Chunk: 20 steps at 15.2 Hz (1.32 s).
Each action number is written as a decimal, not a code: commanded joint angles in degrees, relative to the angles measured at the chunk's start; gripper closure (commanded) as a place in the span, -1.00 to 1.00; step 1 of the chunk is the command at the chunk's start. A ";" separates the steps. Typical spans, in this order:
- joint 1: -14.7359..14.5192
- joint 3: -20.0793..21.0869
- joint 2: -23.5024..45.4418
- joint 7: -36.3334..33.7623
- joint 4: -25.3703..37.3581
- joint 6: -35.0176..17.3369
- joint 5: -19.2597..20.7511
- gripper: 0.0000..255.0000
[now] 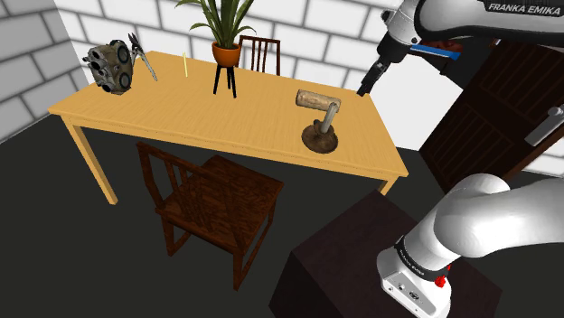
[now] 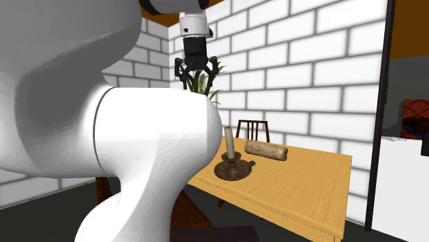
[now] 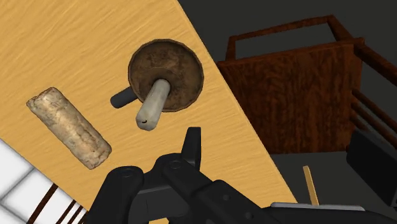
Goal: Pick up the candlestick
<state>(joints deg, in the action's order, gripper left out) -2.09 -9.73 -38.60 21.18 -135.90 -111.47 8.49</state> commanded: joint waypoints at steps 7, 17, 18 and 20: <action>-3.10 -9.97 13.59 18.84 2.54 -11.15 1.37 -1.00; -7.33 -19.32 37.02 45.86 14.04 -21.17 -8.55 -1.00; -7.34 -19.69 39.62 48.80 15.66 -21.71 -10.27 -1.00; -6.83 -19.70 43.85 53.46 18.48 -22.37 -13.08 -1.00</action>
<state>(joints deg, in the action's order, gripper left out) -9.19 -29.22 3.28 71.88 -118.79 -133.59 -3.19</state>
